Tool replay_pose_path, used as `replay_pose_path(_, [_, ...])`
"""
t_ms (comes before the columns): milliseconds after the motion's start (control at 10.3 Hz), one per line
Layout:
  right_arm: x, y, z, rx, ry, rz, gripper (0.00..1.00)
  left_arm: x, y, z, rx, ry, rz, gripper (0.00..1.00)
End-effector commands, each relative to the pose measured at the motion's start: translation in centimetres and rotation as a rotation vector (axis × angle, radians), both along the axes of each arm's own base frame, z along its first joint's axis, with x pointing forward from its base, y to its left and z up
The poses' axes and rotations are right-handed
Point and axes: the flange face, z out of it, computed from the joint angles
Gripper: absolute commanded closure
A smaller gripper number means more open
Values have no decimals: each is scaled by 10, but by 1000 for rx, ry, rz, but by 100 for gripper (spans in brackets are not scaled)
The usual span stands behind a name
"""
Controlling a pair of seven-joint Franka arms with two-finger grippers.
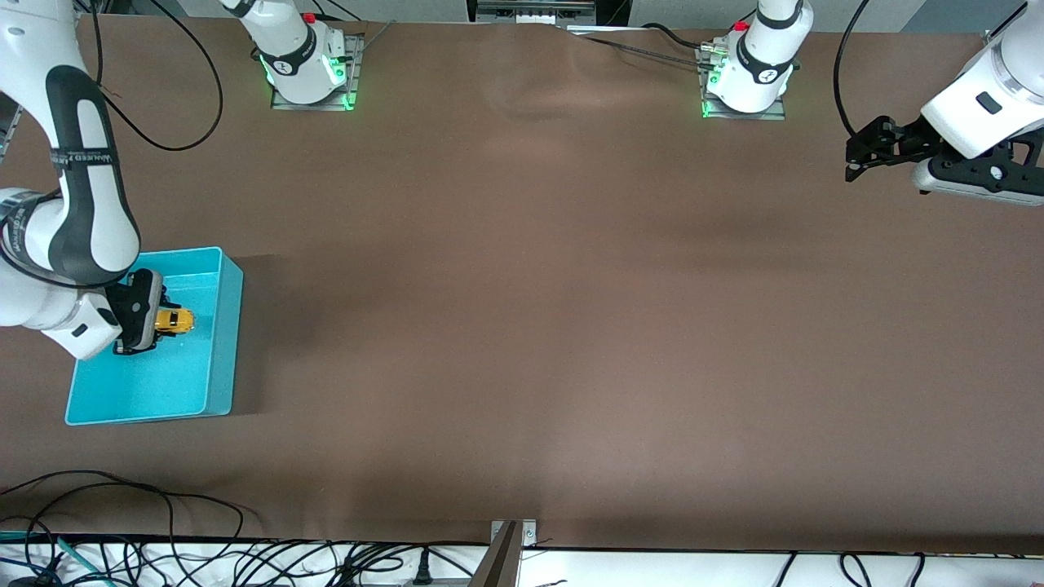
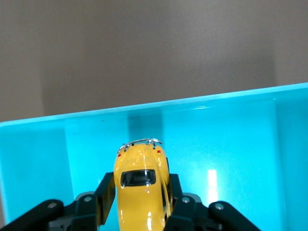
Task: Wind up and store yellow beetle car
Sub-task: 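Lift the car with the right gripper and lower it into the bin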
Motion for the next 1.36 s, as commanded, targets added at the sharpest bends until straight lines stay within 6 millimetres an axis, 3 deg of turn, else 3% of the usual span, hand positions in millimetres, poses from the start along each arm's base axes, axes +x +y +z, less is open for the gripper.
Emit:
replay_pose_path(0, [8, 2, -11, 18, -14, 15, 100, 0, 0, 8, 17, -3, 0, 0])
replay_pose_path(195, [7, 1, -33, 18, 11, 16, 100, 0, 4, 8, 27, 4, 8, 0])
replay_pose_path(389, [9, -1, -37, 8, -7, 14, 100, 2, 28, 7, 29, 6, 52, 0])
replay_pose_path(486, [7, -5, -49, 10, 5, 7, 100, 3, 35, 5, 27, 9, 64, 0])
replay_pose_path(1070, [8, -14, -71, -1, -15, -6, 100, 6, 23, -1, 23, 22, 40, 0])
replay_pose_path(1265, [8, -14, -74, 1, -10, -7, 79, 7, 24, -3, 20, 25, 41, 0])
